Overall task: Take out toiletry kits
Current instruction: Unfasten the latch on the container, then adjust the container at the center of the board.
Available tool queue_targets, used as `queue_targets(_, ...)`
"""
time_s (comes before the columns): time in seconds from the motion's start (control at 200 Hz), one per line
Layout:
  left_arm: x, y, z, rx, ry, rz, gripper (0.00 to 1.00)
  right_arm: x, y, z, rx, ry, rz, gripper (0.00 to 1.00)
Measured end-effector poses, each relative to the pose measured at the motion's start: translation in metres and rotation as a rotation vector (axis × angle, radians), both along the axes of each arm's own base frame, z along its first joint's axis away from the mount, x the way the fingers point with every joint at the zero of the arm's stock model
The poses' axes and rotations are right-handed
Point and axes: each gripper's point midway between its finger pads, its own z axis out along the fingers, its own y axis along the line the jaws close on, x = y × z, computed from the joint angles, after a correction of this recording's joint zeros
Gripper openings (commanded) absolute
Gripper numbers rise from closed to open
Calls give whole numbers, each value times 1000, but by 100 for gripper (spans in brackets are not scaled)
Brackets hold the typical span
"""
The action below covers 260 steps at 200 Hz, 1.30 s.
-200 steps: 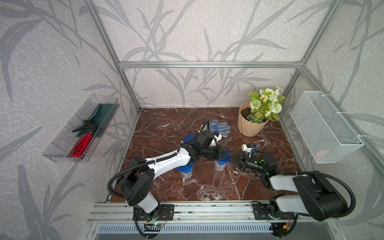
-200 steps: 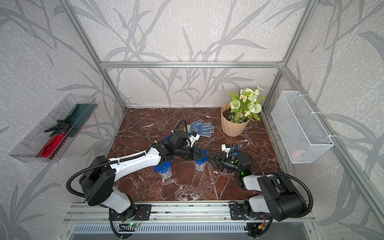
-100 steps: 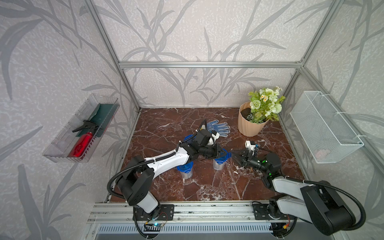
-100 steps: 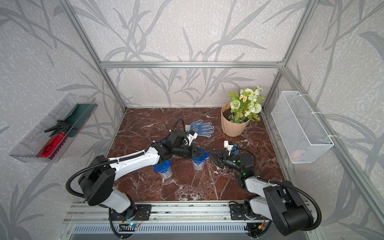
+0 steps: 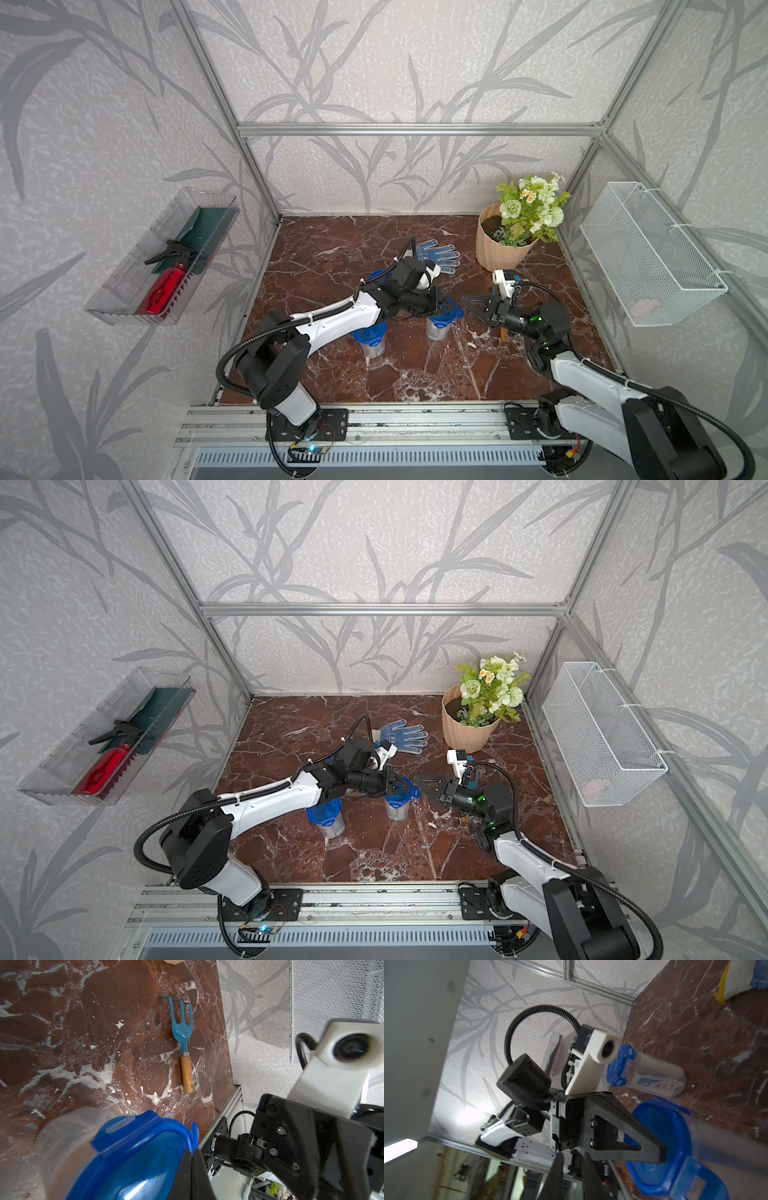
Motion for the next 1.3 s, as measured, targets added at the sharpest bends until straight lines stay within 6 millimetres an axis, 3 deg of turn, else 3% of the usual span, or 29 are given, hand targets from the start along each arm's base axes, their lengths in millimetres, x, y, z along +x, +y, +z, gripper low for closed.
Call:
queue_targets(0.125,2,7,3,36,1,19,0,-5,-4,19,-154,-98,-51,0)
queue_targets(0.2,5,12,4,60,-1,40,0,-9,-10,33,-266,-155,-96,0)
queue_targets(0.295,10,17,8,79,-10,63,0,-15,-16,31,-419,-177,-123,0)
queue_targets(0.37,13,20,9,100,-14,78,0,-21,-14,9,-566,-143,-107,0)
queue_targets(0.54,19,30,12,147,-39,108,0,-47,0,-71,-975,-36,58,0)
queue_targets(0.645,24,44,17,176,-65,141,0,-52,0,-100,-1134,1,114,0)
queue_targets(0.76,33,60,34,175,-119,198,0,-39,1,-108,-1220,13,96,0)
queue_targets(0.995,39,87,63,156,-225,283,0,0,26,-99,-1238,-28,35,0)
queue_targets(1.155,36,92,71,149,-259,286,4,27,42,-101,-1244,-33,17,0)
queue_targets(1.3,31,98,68,161,-274,282,5,48,45,-104,-1250,-22,-2,0)
